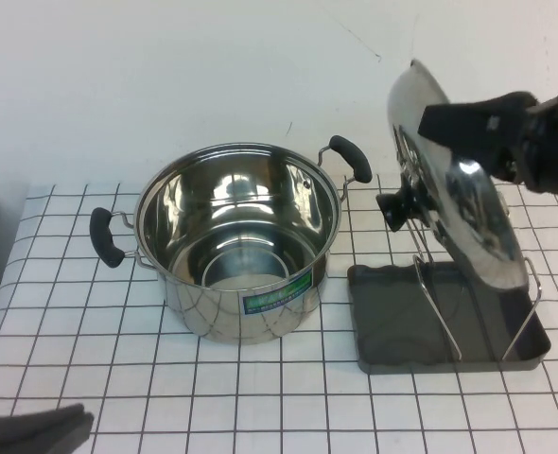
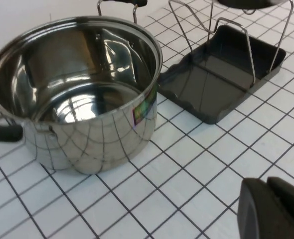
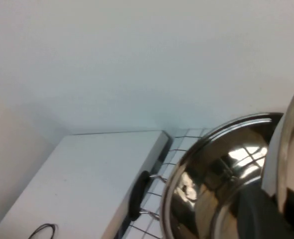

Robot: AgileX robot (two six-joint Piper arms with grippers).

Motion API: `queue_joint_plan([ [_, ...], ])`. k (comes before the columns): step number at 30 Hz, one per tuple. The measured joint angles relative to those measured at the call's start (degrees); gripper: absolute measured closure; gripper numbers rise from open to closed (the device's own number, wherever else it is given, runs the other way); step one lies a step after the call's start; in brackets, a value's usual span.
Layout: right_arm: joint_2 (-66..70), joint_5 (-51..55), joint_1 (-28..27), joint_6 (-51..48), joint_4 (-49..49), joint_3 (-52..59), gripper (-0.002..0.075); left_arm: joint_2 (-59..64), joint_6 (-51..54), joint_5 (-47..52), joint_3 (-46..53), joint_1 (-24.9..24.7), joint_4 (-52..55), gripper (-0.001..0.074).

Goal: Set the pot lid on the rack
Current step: Place the pot lid on the pot rack

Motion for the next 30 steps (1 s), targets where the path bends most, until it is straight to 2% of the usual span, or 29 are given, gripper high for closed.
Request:
queue_joint_plan([
  [1, 8.08, -2.45, 0.00, 0.48, 0.21, -0.47, 0.0702, -4.19, -7.91, -9.96, 13.64, 0.00, -1.53, 0.0736],
  [7, 9.94, -5.26, 0.00, 0.89, 0.21, -0.47, 0.0701, -4.29, -8.25, -15.50, 14.77, 0.00, -2.66, 0.0736],
  [10, 10.19, -6.51, 0.00, 1.01, 0.31, -0.47, 0.0678, -4.29, -7.82, -15.75, 14.89, 0.00, -2.66, 0.0736],
  [12, 10.19, -6.75, 0.00, 1.01, 0.53, -0.47, 0.0624, -4.29, -7.75, -15.87, 14.89, 0.00, -2.66, 0.0736],
  [17, 10.19, -5.77, 0.00, 0.80, 1.11, -0.47, 0.0370, -4.29, -7.62, -15.87, 14.89, 0.00, -2.66, 0.0736],
  [19, 10.19, -5.09, 0.00, 0.80, 1.11, -0.47, 0.0309, -4.29, -7.51, -15.87, 14.89, 0.00, -2.66, 0.0736],
  [23, 10.19, -4.63, 0.00, 1.32, -0.68, -0.47, 0.0264, -4.29, -7.41, -15.87, 14.89, 0.00, -2.66, 0.0736],
  [30, 10.19, -5.86, 0.00, 3.09, -6.94, -0.47, 0.0255, -4.29, -7.29, -15.28, 14.89, 0.00, -2.75, 0.0736],
])
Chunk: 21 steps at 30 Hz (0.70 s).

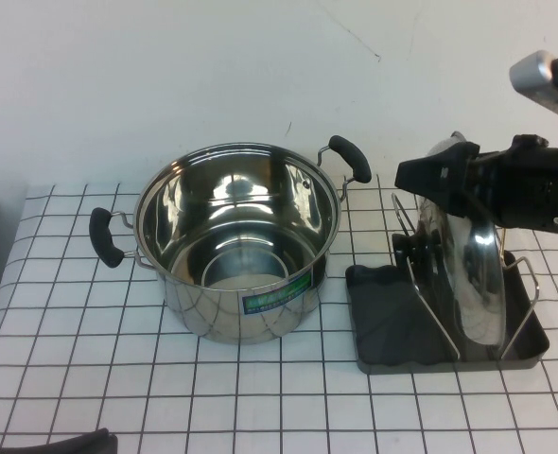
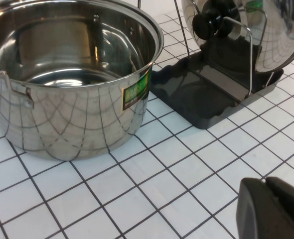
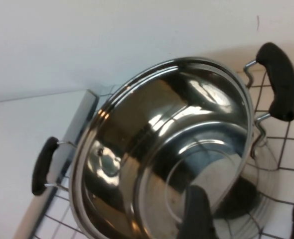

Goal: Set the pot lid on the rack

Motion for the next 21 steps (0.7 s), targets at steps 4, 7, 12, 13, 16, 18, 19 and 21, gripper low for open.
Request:
queue_joint_plan([
  [4, 0.00, -0.34, 0.00, 0.10, -3.28, 0.00, 0.0253, 0.00, 0.09, 0.36, 0.00, 0.00, 0.00, 0.0736],
  [7, 0.00, -0.77, 0.00, 0.42, -5.75, 0.00, 0.0253, 0.00, 0.09, 0.68, 0.00, 0.00, 0.00, 0.0736],
  [12, 0.00, -0.84, -0.70, 2.75, -9.93, 0.00, 0.0253, 0.00, 0.09, 1.15, 0.00, 0.00, 0.00, 0.0736],
  [13, 0.00, -0.58, -1.25, 3.66, -10.83, 0.00, 0.0253, 0.00, 0.09, 1.26, 0.00, 0.00, 0.00, 0.0736],
  [16, 0.00, 1.07, -3.63, 6.03, -12.66, 0.00, 0.0253, 0.00, 0.09, 1.56, 0.00, 0.00, 0.00, 0.0736],
  [18, -0.24, 2.90, -5.50, 6.74, -13.26, 0.00, 0.0253, 0.00, 0.09, 1.82, 0.00, 0.00, 0.12, 0.0736],
  [19, -0.36, 3.77, -6.15, 7.00, -13.52, 0.00, 0.0253, 0.00, 0.09, 2.06, 0.00, 0.00, 0.26, 0.0736],
  [21, -0.74, 5.29, -7.33, 7.20, -14.29, 0.00, 0.0253, 0.00, 0.09, 2.35, 0.00, 0.00, 0.67, 0.0736],
])
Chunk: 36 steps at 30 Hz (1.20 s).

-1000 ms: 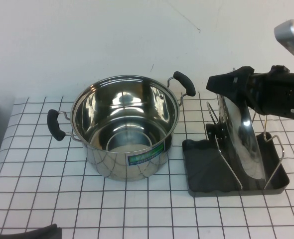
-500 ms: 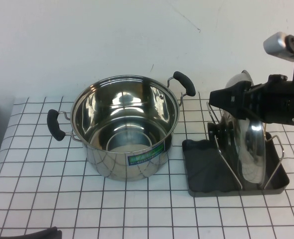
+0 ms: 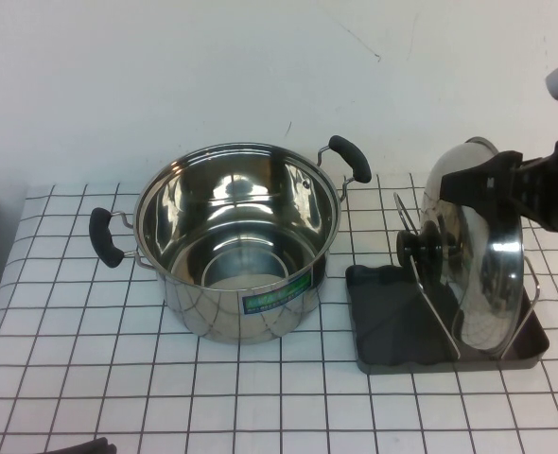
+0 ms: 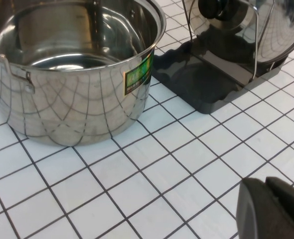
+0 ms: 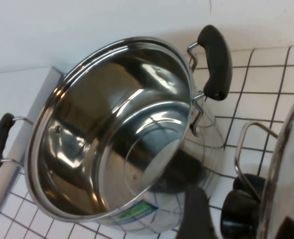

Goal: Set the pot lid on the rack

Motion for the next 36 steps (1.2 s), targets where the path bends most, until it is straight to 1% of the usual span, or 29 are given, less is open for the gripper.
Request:
queue_joint_plan([
  [8, -1.72, 3.12, -2.46, -0.01, -1.02, 0.00, 0.0253, 0.00, 0.00, 0.09, 0.00, 0.00, 0.85, 0.0736],
  [14, -7.59, 6.67, -8.26, -0.39, -1.24, 0.00, 0.0254, 0.00, -0.11, 0.09, 0.00, 0.00, 0.85, 0.0735],
  [16, -10.40, 8.30, -10.40, -2.37, -1.36, 0.00, 0.0272, 0.00, -0.11, 0.12, 0.00, 0.00, 0.97, 0.0736],
  [17, -12.21, 9.08, -11.60, -3.87, -1.49, 0.00, 0.0299, 0.00, -0.11, 0.12, 0.00, 0.00, 1.05, 0.0736],
  [19, -16.23, 10.18, -13.55, -6.64, -1.85, 0.00, 0.0382, 0.00, 0.00, 0.12, 0.00, 0.00, 1.05, 0.0736],
  [22, -22.33, 11.60, -15.46, -9.78, -5.42, 0.00, 0.0580, 0.00, 0.00, 0.12, 0.00, 0.00, 1.05, 0.0736],
  [23, -24.44, 12.17, -15.68, -10.15, -7.79, -0.09, 0.0631, 0.00, 0.00, -0.02, 0.00, 0.00, 1.05, 0.0736],
  [24, -26.47, 12.78, -15.68, -10.30, -11.01, -0.09, 0.0664, 0.00, 0.00, -0.22, 0.00, 0.00, 1.05, 0.0736],
  [26, -29.77, 14.55, -15.68, -9.93, -18.81, -0.21, 0.0701, 0.00, 0.00, -0.56, 0.00, 0.00, 1.09, 0.0736],
  [29, -33.71, 18.90, -15.68, -4.79, -35.15, -0.21, 0.0720, 0.00, 0.00, -0.56, 0.00, 0.00, 1.34, 0.0736],
  [33, -38.02, 21.99, -15.56, 7.73, -58.72, -0.21, 0.0726, 0.00, 0.00, -0.66, 0.00, 0.00, 1.45, 0.0736],
  [36, -42.18, 21.34, -15.11, 10.97, -66.13, -0.21, 0.0727, 0.00, 0.00, -0.66, 0.00, 0.00, 1.72, 0.0736],
])
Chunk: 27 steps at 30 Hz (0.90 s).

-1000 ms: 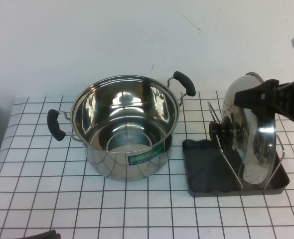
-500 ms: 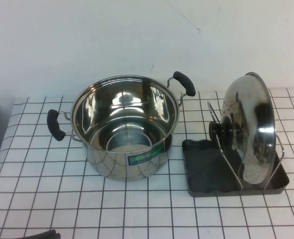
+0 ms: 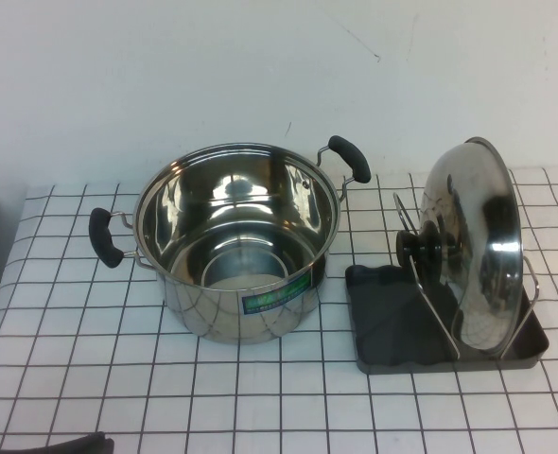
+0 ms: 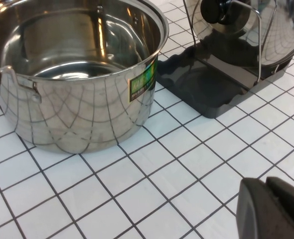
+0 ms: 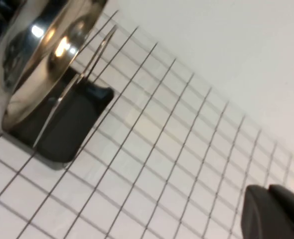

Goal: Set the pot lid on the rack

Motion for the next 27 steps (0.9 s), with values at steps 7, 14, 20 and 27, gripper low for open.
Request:
queue_joint_plan([
  [7, -13.20, -2.78, 1.95, -4.45, 3.13, 0.54, 0.0727, 0.00, 0.00, -0.24, 0.00, 0.00, 0.36, 0.0736],
  [14, -26.04, -9.37, 1.95, -5.27, 10.83, 13.14, 0.0727, 0.00, -0.19, -2.25, 0.00, 0.00, 3.36, 0.0736],
  [20, -33.50, -16.12, 1.95, -5.36, 13.71, 26.06, 0.0727, 0.00, -7.63, -5.20, 0.00, 1.56, 12.74, 0.0736],
  [27, -34.35, -17.40, 1.95, -5.36, 16.51, 32.24, 0.0727, -3.09, -12.05, -5.31, 0.00, 7.58, 18.05, 0.0736],
])
